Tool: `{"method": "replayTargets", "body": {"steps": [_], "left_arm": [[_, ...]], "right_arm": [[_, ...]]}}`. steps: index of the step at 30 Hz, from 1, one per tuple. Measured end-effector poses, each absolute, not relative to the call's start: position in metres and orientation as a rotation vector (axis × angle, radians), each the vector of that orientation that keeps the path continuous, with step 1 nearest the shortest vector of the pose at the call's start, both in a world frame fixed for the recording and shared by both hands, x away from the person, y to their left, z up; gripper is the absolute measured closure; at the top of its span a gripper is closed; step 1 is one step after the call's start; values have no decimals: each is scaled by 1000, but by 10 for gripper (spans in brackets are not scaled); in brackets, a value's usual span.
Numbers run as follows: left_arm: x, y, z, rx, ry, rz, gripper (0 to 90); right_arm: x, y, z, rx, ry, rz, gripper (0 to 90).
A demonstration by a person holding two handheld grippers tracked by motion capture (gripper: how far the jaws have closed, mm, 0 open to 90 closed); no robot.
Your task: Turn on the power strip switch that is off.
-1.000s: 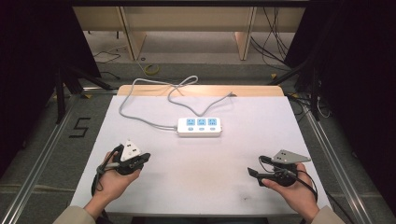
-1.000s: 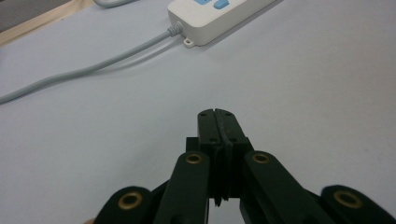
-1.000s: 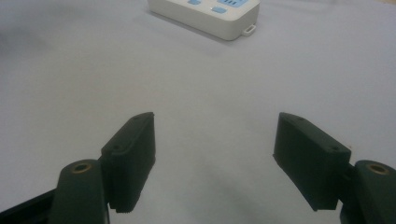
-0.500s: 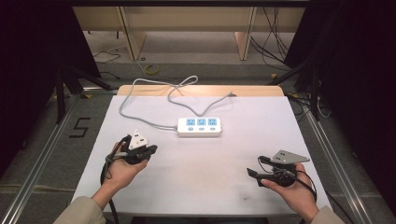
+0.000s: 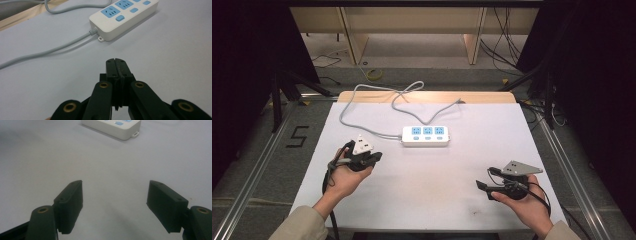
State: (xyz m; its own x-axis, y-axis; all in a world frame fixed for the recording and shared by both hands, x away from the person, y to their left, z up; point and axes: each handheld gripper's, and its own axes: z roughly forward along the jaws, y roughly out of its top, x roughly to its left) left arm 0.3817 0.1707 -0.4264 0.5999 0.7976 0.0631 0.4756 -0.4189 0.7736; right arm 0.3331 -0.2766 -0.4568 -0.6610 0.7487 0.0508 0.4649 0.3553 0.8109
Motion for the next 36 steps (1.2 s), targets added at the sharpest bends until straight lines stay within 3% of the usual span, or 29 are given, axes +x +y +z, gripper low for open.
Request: {"method": "replayTargets", "body": {"steps": [36], "left_arm": [[413,155,-414,2072,1015,560,899]], "right_arm": [[333,-277,-458,1067,2307,1199,305]]}}
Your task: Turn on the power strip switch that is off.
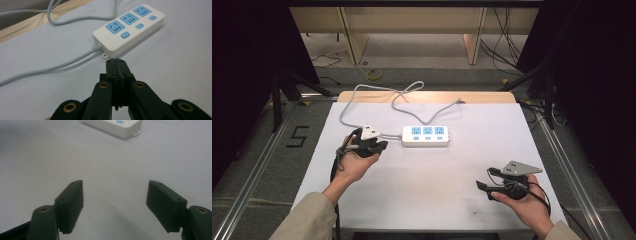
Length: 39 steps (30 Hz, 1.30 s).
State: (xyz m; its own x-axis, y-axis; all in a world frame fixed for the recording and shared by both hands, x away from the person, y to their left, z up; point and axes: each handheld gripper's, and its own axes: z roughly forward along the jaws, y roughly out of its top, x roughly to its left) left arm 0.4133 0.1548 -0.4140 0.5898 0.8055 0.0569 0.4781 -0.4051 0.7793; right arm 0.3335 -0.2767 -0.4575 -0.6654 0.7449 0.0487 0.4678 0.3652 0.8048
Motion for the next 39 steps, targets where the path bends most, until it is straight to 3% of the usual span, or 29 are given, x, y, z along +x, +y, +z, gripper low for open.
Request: {"method": "replayTargets", "body": {"steps": [39], "left_arm": [[438,131,-409,2083,1001,547,899]], "right_arm": [[333,-278,-458,1055,2314,1191,305]]}}
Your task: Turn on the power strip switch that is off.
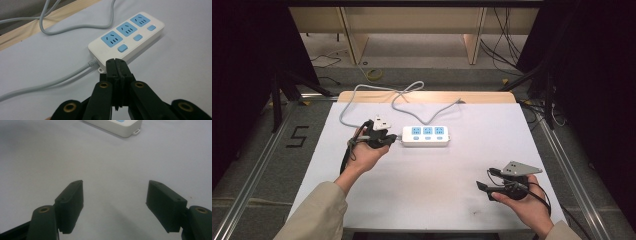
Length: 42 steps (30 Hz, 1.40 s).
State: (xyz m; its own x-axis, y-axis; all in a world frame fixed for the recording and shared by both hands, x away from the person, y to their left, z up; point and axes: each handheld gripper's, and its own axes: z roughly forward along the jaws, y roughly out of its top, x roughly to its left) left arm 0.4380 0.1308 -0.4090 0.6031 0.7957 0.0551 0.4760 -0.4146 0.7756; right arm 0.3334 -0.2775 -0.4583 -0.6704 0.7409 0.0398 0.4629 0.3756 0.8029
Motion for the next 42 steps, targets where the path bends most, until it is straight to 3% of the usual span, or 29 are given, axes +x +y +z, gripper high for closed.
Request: {"method": "replayTargets", "body": {"steps": [42], "left_arm": [[456,111,-411,2102,997,533,899]], "right_arm": [[334,-277,-460,1038,2340,1176,306]]}}
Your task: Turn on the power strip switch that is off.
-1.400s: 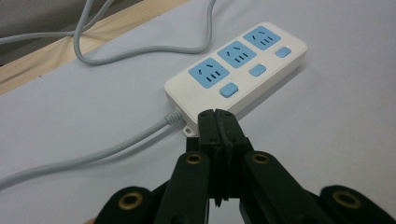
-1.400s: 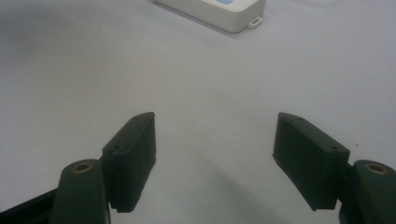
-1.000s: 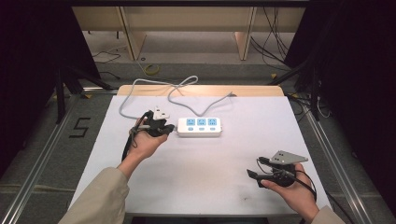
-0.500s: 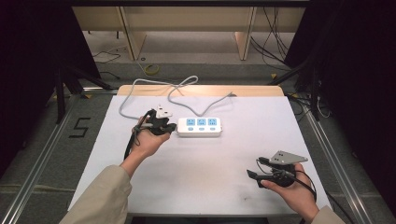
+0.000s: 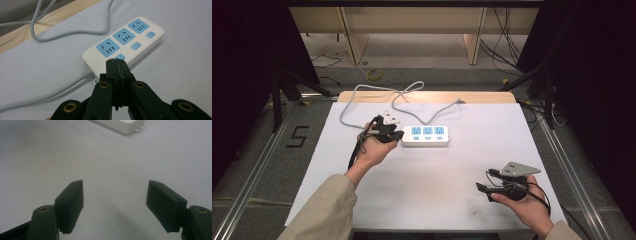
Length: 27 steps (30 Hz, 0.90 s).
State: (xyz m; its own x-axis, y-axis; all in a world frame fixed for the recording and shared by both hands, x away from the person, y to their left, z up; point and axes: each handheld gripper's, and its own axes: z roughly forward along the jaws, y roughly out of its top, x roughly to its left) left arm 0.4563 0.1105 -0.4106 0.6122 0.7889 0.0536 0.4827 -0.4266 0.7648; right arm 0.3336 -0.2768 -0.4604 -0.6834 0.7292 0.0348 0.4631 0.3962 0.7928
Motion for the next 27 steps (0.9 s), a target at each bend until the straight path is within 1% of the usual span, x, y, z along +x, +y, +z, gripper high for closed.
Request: {"method": "replayTargets", "body": {"steps": [27], "left_arm": [[468,98,-410,2109,989,522,900]], "right_arm": [[334,-277,-461,1027,2349,1168,309]]}}
